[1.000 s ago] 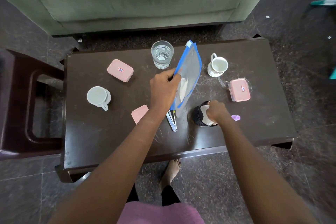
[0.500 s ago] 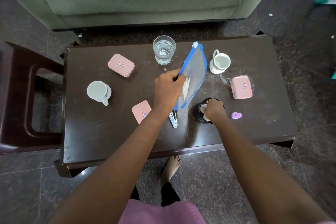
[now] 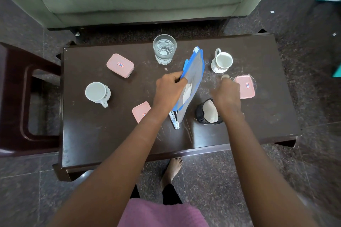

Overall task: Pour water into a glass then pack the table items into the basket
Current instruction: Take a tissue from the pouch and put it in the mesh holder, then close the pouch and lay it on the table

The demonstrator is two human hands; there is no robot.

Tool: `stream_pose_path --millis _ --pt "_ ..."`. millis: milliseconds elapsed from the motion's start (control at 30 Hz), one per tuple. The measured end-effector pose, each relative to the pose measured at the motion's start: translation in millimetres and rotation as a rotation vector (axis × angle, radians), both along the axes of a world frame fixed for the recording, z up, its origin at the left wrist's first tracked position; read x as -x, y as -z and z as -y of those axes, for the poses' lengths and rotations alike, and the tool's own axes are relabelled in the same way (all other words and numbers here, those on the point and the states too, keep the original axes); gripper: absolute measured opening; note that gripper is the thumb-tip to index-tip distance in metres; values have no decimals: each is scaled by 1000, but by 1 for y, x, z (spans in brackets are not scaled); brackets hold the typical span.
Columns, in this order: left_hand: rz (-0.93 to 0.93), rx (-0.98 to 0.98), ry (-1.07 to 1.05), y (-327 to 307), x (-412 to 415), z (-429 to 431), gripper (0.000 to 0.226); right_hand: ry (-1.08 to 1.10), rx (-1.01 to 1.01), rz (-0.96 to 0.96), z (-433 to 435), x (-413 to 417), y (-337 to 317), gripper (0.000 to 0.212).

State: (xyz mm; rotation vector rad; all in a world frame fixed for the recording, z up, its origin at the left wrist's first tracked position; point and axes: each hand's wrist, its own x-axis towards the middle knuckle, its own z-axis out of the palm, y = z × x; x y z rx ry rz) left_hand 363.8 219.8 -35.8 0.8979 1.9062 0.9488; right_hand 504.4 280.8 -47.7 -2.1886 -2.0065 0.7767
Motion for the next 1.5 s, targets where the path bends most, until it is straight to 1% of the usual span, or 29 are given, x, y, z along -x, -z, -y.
stream_pose_path --millis 67,100,133,167,233,267,300,333,400,433,467,500,533,600,633,733,800,867,967,1067,1200,1367,1433,1500 --pt "10 31 28 0 5 -1 15 -152 -151 -291 1 9 -11 73" --pt "14 47 54 -1 6 -1 14 -245 -193 -358 2 14 -17 84" --pt "11 58 89 -3 8 -1 12 -330 -222 -348 1 18 -20 89" --pt "-1 67 131 -4 9 -1 10 -413 -246 -278 -1 22 -23 87" --pt "-39 59 207 -4 11 0 18 -564 -275 -81 -7 29 -25 72" --pt "-50 50 231 -5 12 0 20 -603 -279 -40 -10 32 -25 65" --pt "-56 36 245 -6 13 1 21 -609 -263 -62 -13 34 -26 63" --pt "-54 23 248 -7 15 1 22 -582 -228 -152 -15 35 -27 66" --pt "-34 4 233 -8 21 2 26 -432 -104 -482 -20 35 -32 75" --pt "-31 -1 231 -9 26 1 27 -341 -30 -663 -24 34 -35 76" --pt "-29 -1 230 -10 31 1 27 -252 45 -819 -27 32 -36 73" --pt "-25 4 226 -11 36 1 26 -178 113 -930 -30 31 -37 65" --pt "-24 10 224 -11 41 0 25 -131 153 -993 -33 30 -37 55" --pt "-42 19 232 -13 51 -2 25 -114 159 -1010 -35 28 -35 32" --pt "-57 30 246 -14 56 -3 26 -126 147 -1005 -35 28 -33 25" --pt "-66 52 292 -17 62 -4 34 -137 86 -982 -33 32 -29 19" --pt "-33 -28 247 -21 57 -5 38 -108 53 -995 -29 39 -29 23" --pt "-20 -145 174 -24 48 -8 33 -93 16 -996 -25 45 -27 28" --pt "-114 -266 107 -24 33 -16 29 -88 -25 -1023 -20 48 -25 33" --pt "-105 -337 6 -23 28 -20 26 -79 -53 -1032 -17 49 -23 33" --pt "-70 -344 -81 -21 25 -23 16 -84 -57 -1062 -10 53 -21 30" --pt "-109 -330 -76 -22 25 -27 11 -81 -66 -1041 -3 60 -22 26" --pt "-111 -326 -86 -20 27 -27 12 -71 -78 -1005 -2 65 -22 26" --pt "-139 -309 -85 -19 28 -27 11 -21 -134 -935 0 72 -21 30"
